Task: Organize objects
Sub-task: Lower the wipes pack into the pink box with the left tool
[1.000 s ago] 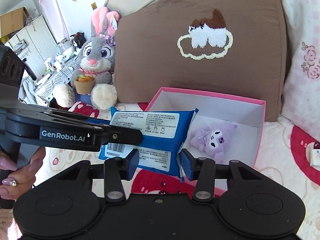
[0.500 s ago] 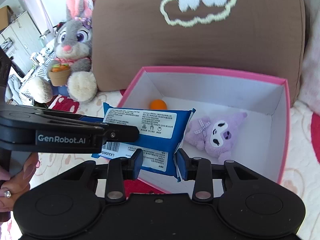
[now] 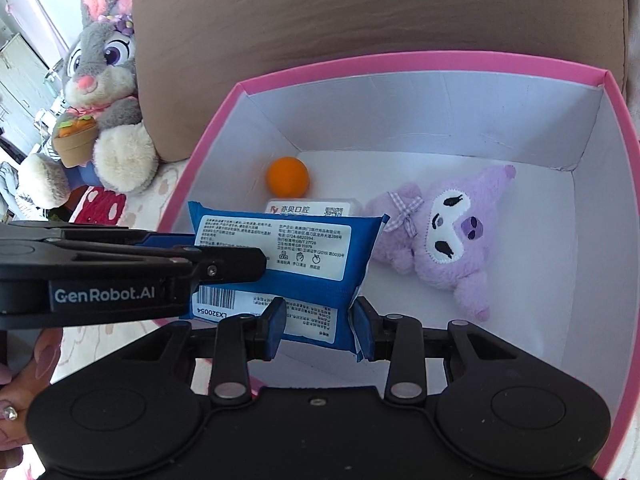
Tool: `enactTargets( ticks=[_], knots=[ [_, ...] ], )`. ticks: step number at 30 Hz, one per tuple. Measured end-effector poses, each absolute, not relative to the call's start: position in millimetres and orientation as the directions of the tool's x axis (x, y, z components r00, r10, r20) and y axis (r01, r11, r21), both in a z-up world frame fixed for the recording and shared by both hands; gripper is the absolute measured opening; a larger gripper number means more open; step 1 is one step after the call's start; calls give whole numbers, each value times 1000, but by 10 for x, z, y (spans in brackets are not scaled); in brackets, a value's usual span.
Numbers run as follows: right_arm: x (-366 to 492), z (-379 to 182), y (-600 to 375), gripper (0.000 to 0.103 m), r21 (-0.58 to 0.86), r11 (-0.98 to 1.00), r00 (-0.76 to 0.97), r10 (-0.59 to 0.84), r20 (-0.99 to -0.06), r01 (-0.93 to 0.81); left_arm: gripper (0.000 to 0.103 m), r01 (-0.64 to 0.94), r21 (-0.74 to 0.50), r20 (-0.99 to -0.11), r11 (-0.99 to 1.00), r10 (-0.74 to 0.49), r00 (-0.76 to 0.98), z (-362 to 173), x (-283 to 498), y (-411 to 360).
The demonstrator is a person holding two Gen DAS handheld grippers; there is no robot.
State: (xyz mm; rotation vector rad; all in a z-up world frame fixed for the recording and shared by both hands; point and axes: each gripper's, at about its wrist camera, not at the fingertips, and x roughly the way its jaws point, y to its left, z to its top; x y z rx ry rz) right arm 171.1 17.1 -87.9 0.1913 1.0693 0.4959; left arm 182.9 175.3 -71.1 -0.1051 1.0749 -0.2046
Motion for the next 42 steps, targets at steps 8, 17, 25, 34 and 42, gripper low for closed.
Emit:
enactTargets(
  ticks=[8, 17, 25, 34, 42],
  knots=[
    [1733, -1004, 203, 28, 393, 878, 367, 473, -801, -273, 36, 129, -113, -885, 985, -159, 437, -834, 1879, 1713],
    [1740, -1106, 221, 25, 408, 878, 360, 475, -803, -248, 35, 136, -27, -902, 990, -83, 423, -919, 1894, 1607],
    [1718, -1116, 242, 24, 423, 872, 359, 487, -796, -245, 51, 103, -23, -877, 994, -70, 475, -863, 1819, 1574],
    [1656, -943, 120, 27, 417, 868, 385, 494, -779, -270, 49, 95, -90, -854, 991, -126, 504, -701, 1721, 1636],
    [1442, -552, -37, 27, 337, 868, 423, 477, -770, -366, 50, 105, -162, -859, 981, -193, 475, -507, 1525, 1609]
  ],
)
